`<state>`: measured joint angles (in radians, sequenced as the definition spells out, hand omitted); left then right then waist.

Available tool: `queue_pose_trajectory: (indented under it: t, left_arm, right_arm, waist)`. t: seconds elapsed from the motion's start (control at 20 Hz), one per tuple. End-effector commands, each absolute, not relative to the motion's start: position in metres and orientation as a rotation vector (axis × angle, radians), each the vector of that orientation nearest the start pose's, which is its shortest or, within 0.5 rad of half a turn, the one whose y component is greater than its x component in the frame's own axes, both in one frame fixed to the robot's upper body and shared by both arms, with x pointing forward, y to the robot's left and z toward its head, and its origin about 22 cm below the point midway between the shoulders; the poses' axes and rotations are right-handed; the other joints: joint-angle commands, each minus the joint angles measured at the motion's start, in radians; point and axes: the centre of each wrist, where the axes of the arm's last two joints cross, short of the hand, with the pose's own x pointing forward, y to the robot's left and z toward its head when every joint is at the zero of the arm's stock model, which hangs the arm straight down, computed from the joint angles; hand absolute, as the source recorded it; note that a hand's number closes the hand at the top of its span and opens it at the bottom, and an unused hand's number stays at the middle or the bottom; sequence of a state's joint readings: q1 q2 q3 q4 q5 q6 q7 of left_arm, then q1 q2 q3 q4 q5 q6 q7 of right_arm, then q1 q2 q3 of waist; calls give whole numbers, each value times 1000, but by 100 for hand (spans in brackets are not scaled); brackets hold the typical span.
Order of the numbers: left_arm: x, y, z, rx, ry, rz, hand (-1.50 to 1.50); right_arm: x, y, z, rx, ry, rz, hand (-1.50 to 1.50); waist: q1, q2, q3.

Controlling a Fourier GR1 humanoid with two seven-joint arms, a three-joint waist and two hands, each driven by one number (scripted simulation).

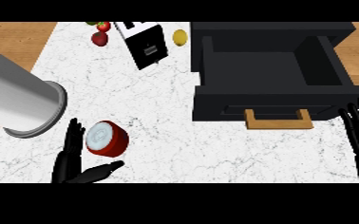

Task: Pick up the can, place it into the drawer and close the drawer

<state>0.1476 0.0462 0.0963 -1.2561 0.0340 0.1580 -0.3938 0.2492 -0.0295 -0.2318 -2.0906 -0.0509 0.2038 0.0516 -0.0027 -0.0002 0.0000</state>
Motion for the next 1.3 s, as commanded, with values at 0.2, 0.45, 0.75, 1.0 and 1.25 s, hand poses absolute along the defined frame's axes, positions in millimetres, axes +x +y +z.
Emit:
queue_pose_trajectory:
  t: [0.2,0.45,0.75,1.0,1.25]
  left_arm:
    - [186,274,-102,309,-1499,171,-150]
    - [214,249,-104,308,-1499,170,-150]
    - [209,275,-110,267,-1499,159,-150]
    - [221,271,-91,251,-1503,157,-150]
    - [240,252,-102,228,-1531,138,-150]
  right_arm:
    - [178,-298,94,-157,-1802,-8,-150]
    - [168,-296,94,-182,-1798,-12,-150]
    - [159,-310,91,-178,-1795,5,-150]
    - [132,-304,85,-185,-1797,1,-150]
    - [154,-291,95,-155,-1801,12,-150]
  waist:
    - [3,0,0]
    - [0,0,0]
    - [0,0,0]
    - [-2,-1,0]
    - [0,0,0]
